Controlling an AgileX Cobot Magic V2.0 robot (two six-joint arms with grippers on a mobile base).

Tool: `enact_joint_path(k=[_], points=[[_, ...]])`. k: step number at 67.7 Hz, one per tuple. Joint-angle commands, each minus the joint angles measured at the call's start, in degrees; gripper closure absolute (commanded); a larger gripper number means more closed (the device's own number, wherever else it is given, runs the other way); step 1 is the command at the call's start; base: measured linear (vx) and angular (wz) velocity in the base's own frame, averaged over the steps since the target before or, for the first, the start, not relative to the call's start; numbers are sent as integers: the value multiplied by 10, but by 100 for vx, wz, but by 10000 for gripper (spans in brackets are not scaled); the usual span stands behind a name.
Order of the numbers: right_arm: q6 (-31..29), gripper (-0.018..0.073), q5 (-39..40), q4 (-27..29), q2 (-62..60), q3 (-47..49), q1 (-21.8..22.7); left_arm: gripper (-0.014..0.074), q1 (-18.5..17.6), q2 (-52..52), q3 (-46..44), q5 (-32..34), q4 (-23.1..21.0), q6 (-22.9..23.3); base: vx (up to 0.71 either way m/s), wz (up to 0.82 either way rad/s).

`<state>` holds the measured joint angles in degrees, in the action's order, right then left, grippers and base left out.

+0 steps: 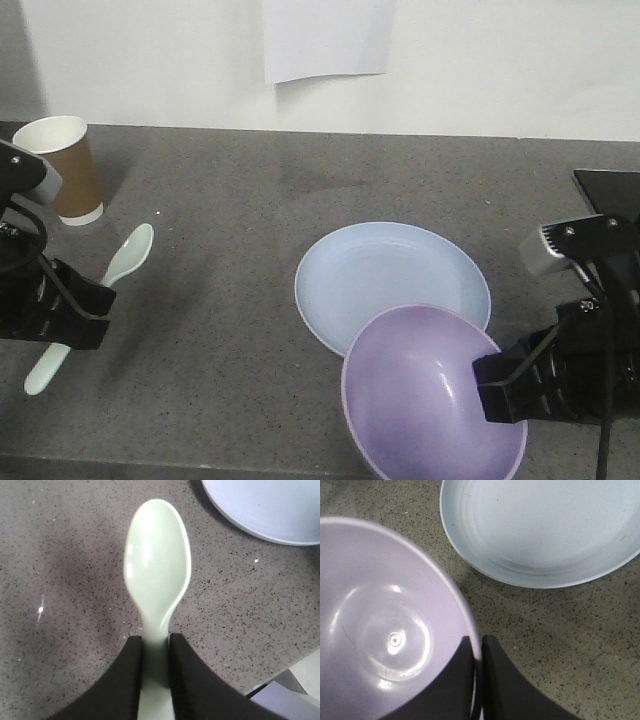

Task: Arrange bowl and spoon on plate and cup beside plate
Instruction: 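Drive the base closer so the held lavender bowl is over the plate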

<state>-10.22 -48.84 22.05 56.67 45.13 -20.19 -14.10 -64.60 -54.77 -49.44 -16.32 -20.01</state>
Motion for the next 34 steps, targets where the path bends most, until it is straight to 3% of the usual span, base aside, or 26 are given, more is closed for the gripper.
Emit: enact_joint_path(k=[1, 34], points=[[-1, 560, 25, 14, -8, 16, 0, 519, -3, 12, -14, 28, -13, 0, 4, 1], [-1, 560, 25, 14, -8, 16, 0, 519, -3, 12, -14, 28, -13, 0, 3, 1]])
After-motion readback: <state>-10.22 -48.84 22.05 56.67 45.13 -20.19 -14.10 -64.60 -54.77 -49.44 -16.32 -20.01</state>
